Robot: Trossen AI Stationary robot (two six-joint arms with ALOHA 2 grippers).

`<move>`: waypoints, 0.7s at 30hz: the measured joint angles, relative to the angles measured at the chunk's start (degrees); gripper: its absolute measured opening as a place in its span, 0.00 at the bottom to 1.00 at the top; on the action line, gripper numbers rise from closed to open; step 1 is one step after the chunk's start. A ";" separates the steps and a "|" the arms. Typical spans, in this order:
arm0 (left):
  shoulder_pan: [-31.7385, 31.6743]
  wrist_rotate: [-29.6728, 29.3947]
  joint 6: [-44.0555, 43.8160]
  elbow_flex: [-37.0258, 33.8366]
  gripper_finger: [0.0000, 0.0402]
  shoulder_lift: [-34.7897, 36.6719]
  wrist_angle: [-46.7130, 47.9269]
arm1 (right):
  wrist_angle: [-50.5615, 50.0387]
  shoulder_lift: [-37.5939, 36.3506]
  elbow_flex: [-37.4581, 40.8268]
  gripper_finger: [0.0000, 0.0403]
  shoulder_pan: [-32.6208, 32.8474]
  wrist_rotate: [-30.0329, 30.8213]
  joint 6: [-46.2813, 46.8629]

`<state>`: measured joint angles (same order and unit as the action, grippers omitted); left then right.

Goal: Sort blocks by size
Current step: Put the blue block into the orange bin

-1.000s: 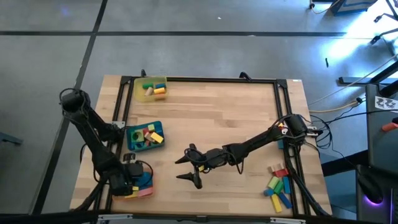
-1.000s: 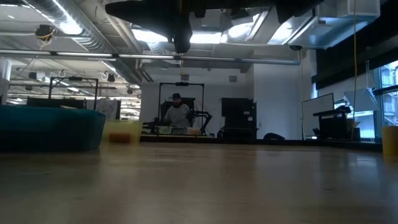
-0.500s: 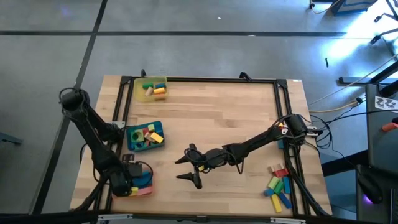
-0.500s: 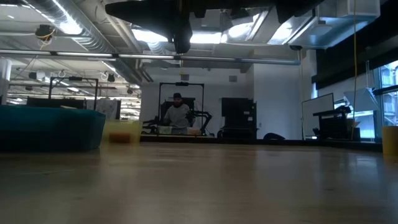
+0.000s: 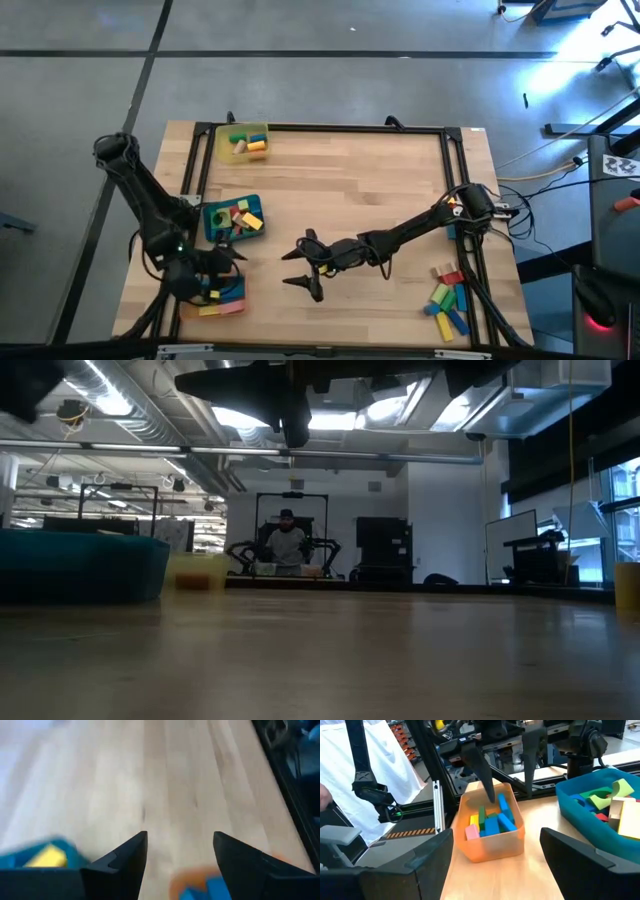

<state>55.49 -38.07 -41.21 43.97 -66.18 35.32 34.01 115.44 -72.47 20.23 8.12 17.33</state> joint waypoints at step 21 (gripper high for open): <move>-22.38 15.86 40.61 -26.57 0.47 0.23 -69.54 | -68.87 -24.84 0.02 0.74 0.07 16.66 17.96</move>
<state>33.11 -22.21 -0.60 17.40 -65.95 -34.22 -34.86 90.59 -72.44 20.29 24.77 35.30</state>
